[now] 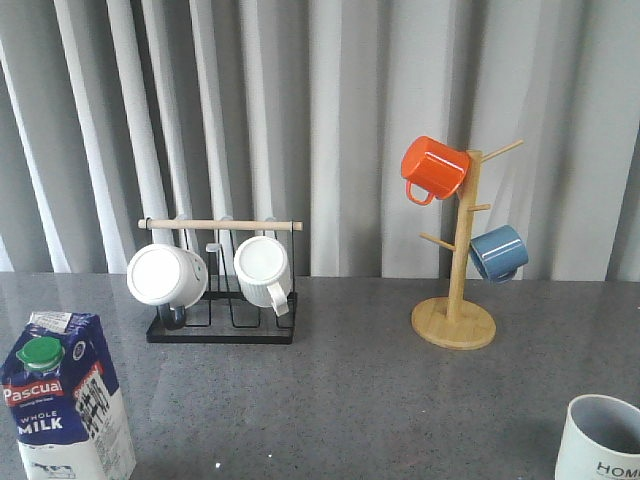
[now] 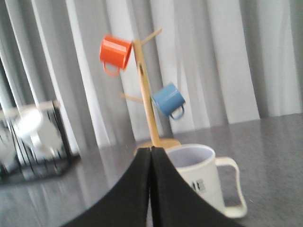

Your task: Place milk next to cup

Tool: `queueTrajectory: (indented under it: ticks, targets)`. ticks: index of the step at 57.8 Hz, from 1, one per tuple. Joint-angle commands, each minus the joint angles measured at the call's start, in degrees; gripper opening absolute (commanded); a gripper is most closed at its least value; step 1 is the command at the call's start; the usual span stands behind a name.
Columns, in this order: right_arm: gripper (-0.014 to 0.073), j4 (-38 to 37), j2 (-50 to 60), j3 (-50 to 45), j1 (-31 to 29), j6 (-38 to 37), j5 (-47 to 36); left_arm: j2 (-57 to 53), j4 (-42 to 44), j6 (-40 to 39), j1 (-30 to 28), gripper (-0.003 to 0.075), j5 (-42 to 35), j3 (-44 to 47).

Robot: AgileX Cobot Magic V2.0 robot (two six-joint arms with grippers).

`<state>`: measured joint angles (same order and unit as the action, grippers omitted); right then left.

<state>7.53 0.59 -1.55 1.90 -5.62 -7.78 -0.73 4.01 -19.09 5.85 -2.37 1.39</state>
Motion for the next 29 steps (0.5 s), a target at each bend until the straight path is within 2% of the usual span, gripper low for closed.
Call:
queueTrajectory:
  ticks: [1, 4, 7, 11, 18, 24, 29]
  targets:
    - [-0.001, 5.9, 0.7, -0.4, -0.4, -7.1, -13.8, -0.6, -0.3, -5.8, -0.2, -0.0006, -14.9, -1.3]
    - [-0.0008, 6.7, 0.6, -0.1, -0.2, -11.5, -17.1, -0.6, -0.2, -6.1, -0.2, -0.0006, -20.5, -1.4]
    - [-0.0008, 4.7, 0.2, 0.9, 0.1, -13.4, -17.0, -0.6, -0.1, -6.0, -0.2, -0.0006, -26.2, -1.7]
    - [-0.0007, -2.3, -1.4, 3.0, 0.2, -12.9, -15.1, -0.3, 1.0, -4.5, -0.2, -0.0006, -26.3, -3.6]
    - [-0.0007, -15.9, -7.7, 10.4, 0.1, -12.9, -9.0, 3.2, 6.3, 2.4, -0.2, -0.0006, -12.5, -11.2]
    - [-0.0007, -24.1, -16.9, 20.7, 0.1, -12.8, 3.5, 11.9, 6.2, 4.9, -0.2, -0.0006, -1.3, -19.2]
    - [-0.0007, -28.7, -24.8, 29.3, 0.1, -12.8, 18.2, 21.1, 6.2, 4.7, -0.2, -0.0006, 5.7, -23.8]
